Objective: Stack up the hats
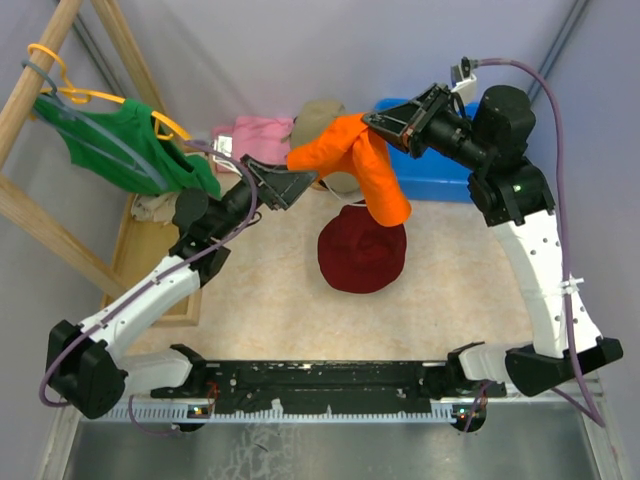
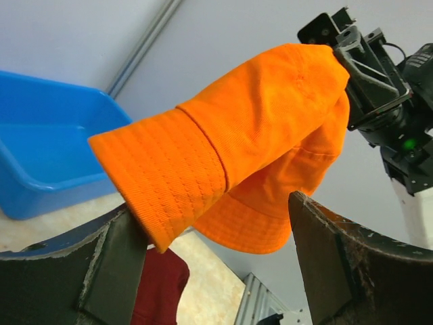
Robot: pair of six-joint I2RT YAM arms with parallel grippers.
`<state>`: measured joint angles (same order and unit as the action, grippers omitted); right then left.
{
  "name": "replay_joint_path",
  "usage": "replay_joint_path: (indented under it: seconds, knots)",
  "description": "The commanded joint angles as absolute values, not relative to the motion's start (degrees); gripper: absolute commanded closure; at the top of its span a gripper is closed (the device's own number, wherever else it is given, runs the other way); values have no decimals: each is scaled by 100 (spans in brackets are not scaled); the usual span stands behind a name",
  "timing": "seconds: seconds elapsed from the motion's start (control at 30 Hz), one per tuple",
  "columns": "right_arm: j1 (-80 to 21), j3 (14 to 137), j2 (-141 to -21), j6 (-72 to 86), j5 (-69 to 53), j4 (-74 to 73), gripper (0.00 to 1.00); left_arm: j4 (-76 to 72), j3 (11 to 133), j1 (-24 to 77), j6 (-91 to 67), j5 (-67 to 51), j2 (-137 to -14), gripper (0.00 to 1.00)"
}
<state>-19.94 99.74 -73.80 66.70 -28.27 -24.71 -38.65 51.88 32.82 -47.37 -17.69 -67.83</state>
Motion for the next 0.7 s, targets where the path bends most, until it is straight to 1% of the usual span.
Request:
replay_joint_path:
  seconds: [0.0,0.03,0.1,0.17,0.2,0.23,0.27,0.33,0.43,0.57,0.67]
  knots:
    - [-1969,9953,-7166,6833,-3006,-1948,100,-4465,5073,3311,-5295,-2049,-6883,16]
    - [-1962,9931,-7151,6823,-3009,-1971,100,-4533,5084,3308,-5393,-2084,-6919,17]
    - [-1925,9830,-7096,6799,-2997,-1974,100,-4658,5139,3311,-5631,-2218,-7040,27]
    - [-1840,9727,-7027,6725,-2969,-2001,100,-4751,5244,3310,-5946,-2407,-7177,49]
    - [-1757,9715,-6997,6621,-2933,-2107,100,-4754,5295,3312,-6112,-2481,-7239,58]
    - [-1682,9695,-6965,6497,-2901,-2190,100,-4754,5333,3315,-6333,-2563,-7290,66]
    - [-1584,9674,-6922,6387,-2888,-2256,100,-4735,5397,3306,-6568,-2611,-7358,70]
    - [-1361,9688,-6850,6083,-2803,-2481,100,-4805,5471,3313,-7073,-2742,-7503,75]
    - [-1072,9777,-6802,5479,-2626,-2932,100,-4829,5669,3318,-7983,-3001,-7718,79]
    - [-1020,9994,-6817,4774,-2272,-3626,100,-4683,5958,3322,-8996,-3445,-7996,82]
    - [-1014,9803,-6743,4545,-2188,-3783,100,-4723,5899,3356,-9638,-3677,-8100,83]
